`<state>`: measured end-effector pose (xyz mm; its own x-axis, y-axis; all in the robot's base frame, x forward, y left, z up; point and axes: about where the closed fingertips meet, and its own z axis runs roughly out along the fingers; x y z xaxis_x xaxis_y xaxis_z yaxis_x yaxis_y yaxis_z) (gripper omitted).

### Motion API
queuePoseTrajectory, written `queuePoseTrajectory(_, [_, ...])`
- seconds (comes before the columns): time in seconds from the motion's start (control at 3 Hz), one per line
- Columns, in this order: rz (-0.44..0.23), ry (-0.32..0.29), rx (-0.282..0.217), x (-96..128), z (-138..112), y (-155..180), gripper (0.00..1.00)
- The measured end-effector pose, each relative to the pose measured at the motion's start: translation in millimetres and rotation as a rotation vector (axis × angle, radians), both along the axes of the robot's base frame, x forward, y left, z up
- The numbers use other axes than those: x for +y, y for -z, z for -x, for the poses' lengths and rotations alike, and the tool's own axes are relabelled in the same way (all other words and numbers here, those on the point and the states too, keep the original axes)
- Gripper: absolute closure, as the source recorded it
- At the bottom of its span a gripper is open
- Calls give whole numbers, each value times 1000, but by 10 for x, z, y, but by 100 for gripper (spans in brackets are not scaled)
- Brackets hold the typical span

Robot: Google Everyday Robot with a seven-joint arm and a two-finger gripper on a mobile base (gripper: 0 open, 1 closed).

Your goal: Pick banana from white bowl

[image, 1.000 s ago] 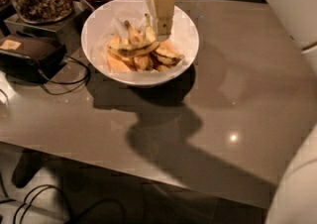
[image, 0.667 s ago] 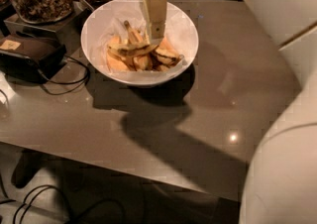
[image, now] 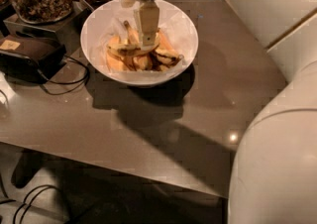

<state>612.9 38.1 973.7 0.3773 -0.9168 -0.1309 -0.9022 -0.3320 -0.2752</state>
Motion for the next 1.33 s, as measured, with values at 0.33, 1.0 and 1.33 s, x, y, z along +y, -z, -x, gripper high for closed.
queuePoseTrajectory(0.33, [3,5,16,-2,-16,79,27])
queuePoseTrajectory(1.0, [17,21,35,-76,-85,187,40])
queuePoseTrajectory(1.33, [23,24,44,-99,-114,241,40])
